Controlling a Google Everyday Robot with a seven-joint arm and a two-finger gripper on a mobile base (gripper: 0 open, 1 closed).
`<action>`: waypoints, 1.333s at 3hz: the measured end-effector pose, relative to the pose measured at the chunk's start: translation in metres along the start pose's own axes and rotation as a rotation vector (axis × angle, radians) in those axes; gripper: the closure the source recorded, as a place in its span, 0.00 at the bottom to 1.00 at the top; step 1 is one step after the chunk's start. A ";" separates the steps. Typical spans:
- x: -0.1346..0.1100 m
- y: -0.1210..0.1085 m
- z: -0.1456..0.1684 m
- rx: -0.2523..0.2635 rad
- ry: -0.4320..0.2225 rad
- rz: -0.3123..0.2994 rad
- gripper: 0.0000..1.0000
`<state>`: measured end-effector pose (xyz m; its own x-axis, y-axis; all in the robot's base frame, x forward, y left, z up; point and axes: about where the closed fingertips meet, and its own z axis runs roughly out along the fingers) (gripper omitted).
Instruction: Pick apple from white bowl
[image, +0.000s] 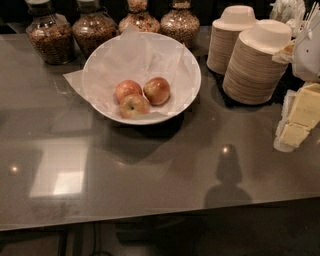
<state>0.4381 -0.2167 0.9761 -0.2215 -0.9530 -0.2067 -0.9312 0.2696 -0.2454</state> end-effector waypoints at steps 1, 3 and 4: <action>0.000 0.000 0.000 0.000 0.000 0.000 0.00; -0.094 -0.008 0.036 -0.028 -0.088 -0.096 0.00; -0.151 -0.013 0.054 -0.049 -0.167 -0.162 0.00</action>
Offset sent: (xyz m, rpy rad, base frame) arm 0.0362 0.0866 -0.0198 0.0435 0.0214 0.1054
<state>0.4990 -0.0691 0.9591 -0.0209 -0.9461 -0.3231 -0.9645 0.1042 -0.2426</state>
